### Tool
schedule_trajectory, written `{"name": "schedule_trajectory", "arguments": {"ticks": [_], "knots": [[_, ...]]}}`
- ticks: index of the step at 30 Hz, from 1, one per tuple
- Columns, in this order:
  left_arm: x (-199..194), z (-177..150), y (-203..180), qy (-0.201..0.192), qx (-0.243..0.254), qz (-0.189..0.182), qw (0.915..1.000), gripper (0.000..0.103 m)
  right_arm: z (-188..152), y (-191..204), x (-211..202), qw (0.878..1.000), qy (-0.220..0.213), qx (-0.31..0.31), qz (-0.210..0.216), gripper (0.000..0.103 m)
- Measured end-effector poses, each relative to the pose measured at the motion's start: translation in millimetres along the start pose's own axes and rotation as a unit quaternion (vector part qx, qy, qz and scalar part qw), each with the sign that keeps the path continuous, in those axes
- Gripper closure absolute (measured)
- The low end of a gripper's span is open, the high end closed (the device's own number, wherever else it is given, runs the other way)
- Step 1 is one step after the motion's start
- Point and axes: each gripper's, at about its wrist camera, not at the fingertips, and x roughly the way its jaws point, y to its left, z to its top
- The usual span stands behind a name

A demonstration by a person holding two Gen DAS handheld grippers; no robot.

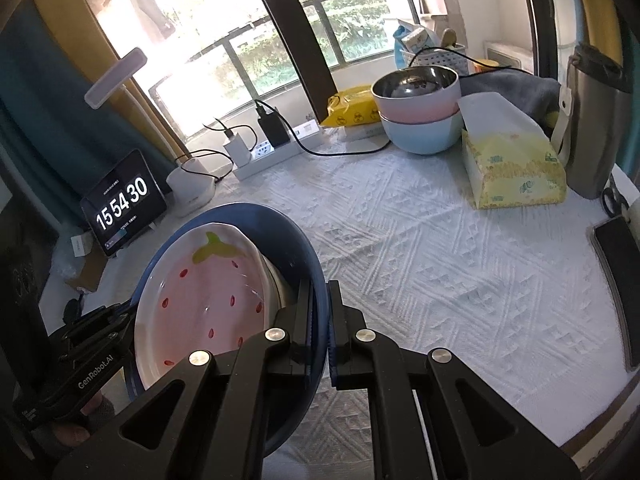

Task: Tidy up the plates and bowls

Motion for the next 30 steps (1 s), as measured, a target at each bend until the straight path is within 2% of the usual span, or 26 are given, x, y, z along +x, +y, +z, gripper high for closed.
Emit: {"name": "schedule_trajectory", "arguments": {"ticks": [12, 30], "knots": [[-19, -3, 22, -0.014, -0.021, 0.002, 0.9997, 0.096, 3, 27, -2, 1.0, 0.0, -0.022, 0.005, 0.096], [-36, -15, 72, -0.024, -0.061, 0.016, 0.9978, 0.096, 2, 81, 19, 0.998, 0.018, -0.061, 0.011, 0.096]]}}
